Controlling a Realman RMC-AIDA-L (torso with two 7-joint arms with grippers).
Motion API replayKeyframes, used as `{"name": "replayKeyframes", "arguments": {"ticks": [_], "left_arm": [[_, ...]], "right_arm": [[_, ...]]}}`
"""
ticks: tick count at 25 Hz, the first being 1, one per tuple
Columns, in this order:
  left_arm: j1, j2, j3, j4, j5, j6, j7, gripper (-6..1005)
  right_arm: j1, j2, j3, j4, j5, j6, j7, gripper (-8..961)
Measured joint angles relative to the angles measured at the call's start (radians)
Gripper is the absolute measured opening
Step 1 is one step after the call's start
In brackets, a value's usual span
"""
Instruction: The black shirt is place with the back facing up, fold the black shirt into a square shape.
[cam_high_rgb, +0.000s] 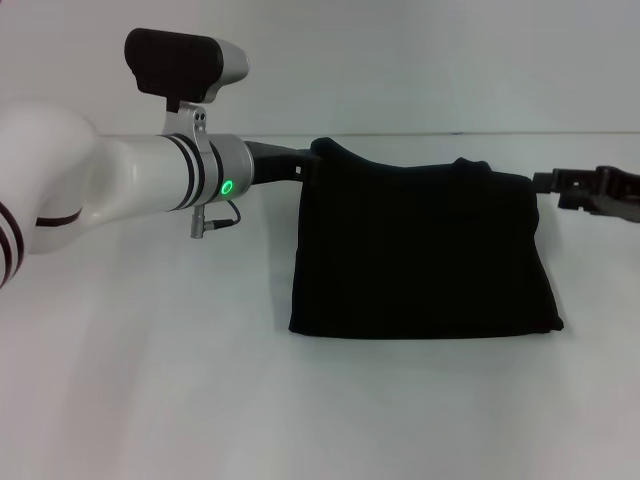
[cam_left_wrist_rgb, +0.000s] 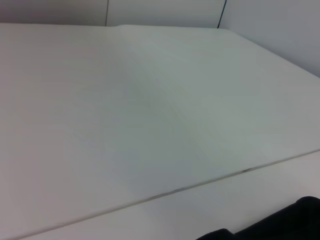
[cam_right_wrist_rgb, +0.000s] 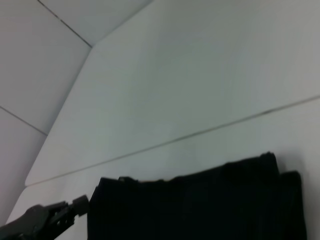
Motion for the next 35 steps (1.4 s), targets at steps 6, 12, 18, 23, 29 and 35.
{"name": "replayKeyframes", "arguments": {"ticks": [6,12,18,23,29,35], "left_arm": [[-0.001,0.000,0.002,0.000,0.001,-0.013,0.010,0],[-0.010,0.002,0.000,-0.001,-0.002,-0.026,0.026,0],[-0.013,-0.007,0.006,0.003,-0.003,-0.058,0.048,0],[-0.004,-0.014,0.005,0.014,-0.005,-0.115,0.049,50],[0.022,-0.010,-0.001,0.086,-0.006,-0.088,0.040,109],[0.184,-0.012,-0.045,0.361,-0.030,0.284,-0.045,324]], "right_arm": [[-0.024,-0.009,-0.004,0.002,-0.002,-0.031,0.010,709],[-0.032,-0.005,0.000,0.002,-0.001,-0.032,0.005,710],[-0.030,-0.001,-0.002,0.002,-0.003,-0.032,0.003,710],[-0.032,0.000,0.000,0.002,0.000,-0.033,0.001,710],[-0.034,0.000,0.001,-0.001,0.001,-0.033,-0.004,710],[-0.044,-0.006,0.050,-0.006,0.005,-0.070,-0.063,711]]}}
